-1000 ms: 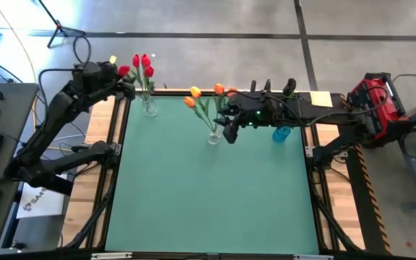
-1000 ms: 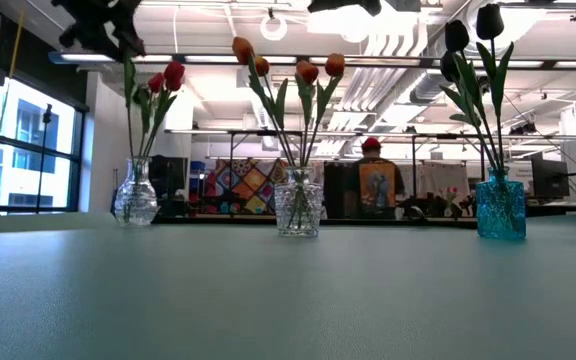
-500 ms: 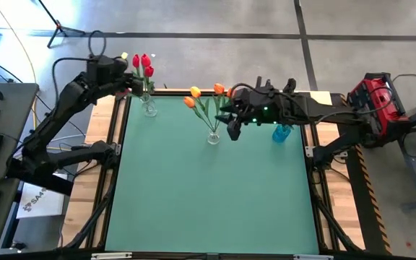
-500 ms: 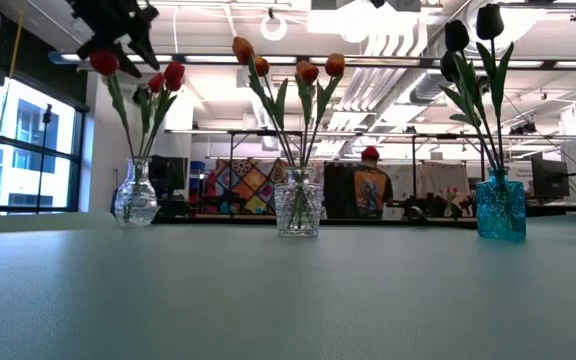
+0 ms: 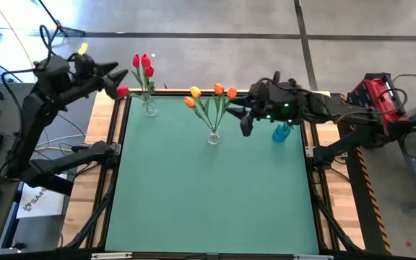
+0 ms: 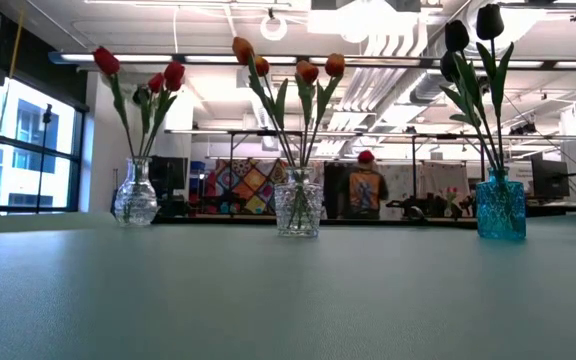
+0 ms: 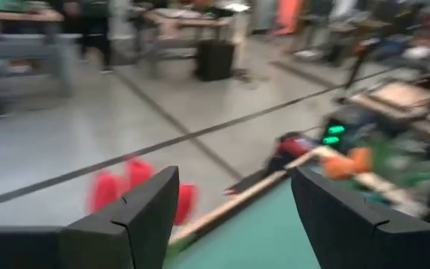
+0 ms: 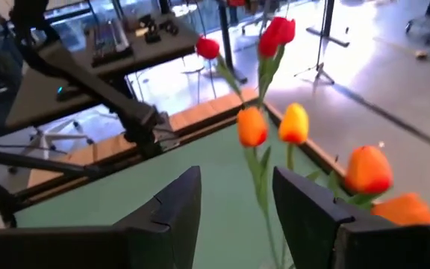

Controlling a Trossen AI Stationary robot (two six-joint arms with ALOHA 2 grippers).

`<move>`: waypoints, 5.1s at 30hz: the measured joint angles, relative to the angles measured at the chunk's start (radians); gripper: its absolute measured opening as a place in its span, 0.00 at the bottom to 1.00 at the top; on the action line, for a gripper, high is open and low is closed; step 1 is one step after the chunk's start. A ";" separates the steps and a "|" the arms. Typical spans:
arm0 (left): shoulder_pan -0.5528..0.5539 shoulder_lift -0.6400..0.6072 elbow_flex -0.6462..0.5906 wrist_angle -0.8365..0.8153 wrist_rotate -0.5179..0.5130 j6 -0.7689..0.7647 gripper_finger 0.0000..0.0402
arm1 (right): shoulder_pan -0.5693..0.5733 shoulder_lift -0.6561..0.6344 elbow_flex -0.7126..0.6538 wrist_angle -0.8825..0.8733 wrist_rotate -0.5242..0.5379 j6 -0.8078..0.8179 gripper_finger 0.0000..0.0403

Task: Sort flowers into vase by color
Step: Return to Home Position

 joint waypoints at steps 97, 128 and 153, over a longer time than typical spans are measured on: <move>-0.675 -0.789 -1.203 0.619 0.079 0.060 0.00 | 0.203 -1.302 -1.290 0.484 0.059 -0.189 0.00; -0.676 -0.789 -1.212 0.604 0.120 0.111 0.00 | 0.203 -1.347 -1.578 0.779 -0.050 -0.124 0.00; -0.677 -0.785 -1.366 0.844 0.162 -0.029 0.00 | 0.203 -1.349 -1.578 0.685 -0.070 -0.129 0.00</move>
